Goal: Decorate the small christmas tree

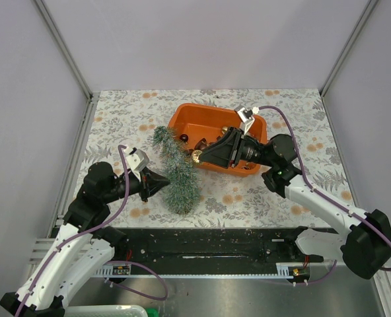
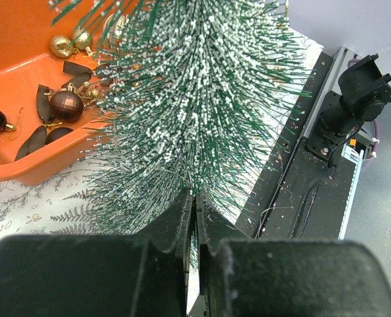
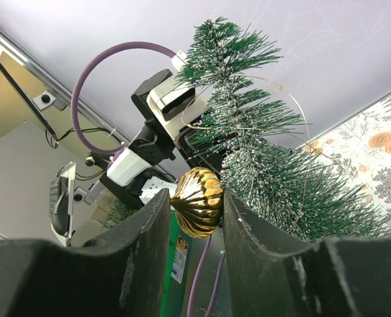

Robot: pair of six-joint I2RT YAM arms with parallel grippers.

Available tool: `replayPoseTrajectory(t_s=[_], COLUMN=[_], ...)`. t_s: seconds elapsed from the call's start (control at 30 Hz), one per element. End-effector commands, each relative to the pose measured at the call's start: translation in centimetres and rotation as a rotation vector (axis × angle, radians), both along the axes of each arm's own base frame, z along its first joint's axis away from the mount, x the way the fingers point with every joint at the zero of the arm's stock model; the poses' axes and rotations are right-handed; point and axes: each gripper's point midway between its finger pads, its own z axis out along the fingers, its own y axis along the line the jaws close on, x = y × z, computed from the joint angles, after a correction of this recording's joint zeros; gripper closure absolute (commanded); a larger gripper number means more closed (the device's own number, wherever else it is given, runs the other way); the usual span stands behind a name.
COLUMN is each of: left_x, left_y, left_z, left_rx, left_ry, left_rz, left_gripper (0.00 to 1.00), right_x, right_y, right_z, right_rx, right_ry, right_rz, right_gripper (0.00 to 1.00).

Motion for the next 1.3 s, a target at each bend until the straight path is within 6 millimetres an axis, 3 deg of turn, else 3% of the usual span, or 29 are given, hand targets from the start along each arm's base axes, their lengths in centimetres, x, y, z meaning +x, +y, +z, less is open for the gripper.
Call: replayPoseTrajectory(t_s=[0.0, 0.23, 0.63, 1.27], left_x=[-0.4, -0.3, -0.4, -0.6], left_y=[0.1, 0.2, 0.1, 0.1], left_z=[1.3, 1.4, 1.5, 1.4], left_rx=[-0.045, -0.046, -0.052, -0.058], left_ry=[-0.051, -0.051, -0.047, -0.040], left_rz=[-0.006, -0.002, -0.010, -0.014], left_gripper=[0.93, 0.93, 0.93, 0.93], right_x=[-0.6, 0.1, 0.8, 2.3], right_y=[0.0, 0.5, 1.0, 1.2], right_z=[2.3, 1.5, 2.3, -2.5], right_rx=[0.053, 0.049, 0.063, -0.013], right_ry=[-0.074, -0.070, -0.112, -0.058], right_rz=[0.018, 0.021, 0.011, -0.068], right_gripper=[0.87, 0.88, 0.89, 0.93])
